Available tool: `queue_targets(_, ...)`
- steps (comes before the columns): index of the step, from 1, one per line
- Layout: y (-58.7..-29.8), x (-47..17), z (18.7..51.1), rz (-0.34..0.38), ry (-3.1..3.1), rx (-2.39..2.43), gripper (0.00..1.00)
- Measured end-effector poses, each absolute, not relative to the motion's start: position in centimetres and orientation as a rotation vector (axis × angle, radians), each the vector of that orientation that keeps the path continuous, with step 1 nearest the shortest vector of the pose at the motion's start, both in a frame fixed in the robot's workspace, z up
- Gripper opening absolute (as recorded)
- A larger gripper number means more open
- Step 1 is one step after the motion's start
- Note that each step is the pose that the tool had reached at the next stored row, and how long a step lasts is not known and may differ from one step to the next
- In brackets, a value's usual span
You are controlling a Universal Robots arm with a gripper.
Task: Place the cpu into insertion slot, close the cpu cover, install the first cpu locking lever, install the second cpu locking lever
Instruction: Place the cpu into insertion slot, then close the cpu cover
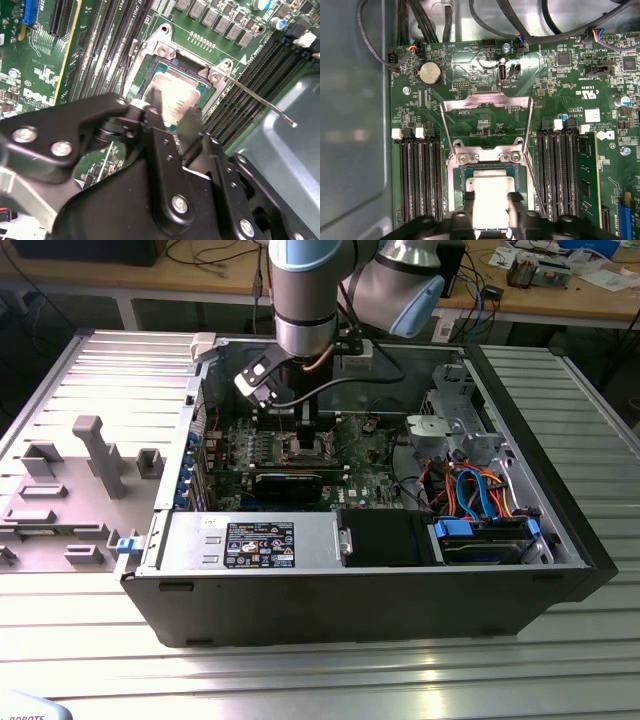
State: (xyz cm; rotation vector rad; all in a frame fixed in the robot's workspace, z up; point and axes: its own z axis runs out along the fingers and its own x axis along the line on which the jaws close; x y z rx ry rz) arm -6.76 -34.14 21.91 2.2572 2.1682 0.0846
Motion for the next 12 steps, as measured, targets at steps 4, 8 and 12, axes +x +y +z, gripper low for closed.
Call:
queue_targets(4,-34.14,-6.66,22.14,0.072,2.174,2.263,0.16)
queue_targets(8,-34.14,-6.65,22.14,0.071,2.174,2.263,0.11)
queue_targets(12,-34.14,-6.65,22.15,0.071,2.174,2.264,0.11)
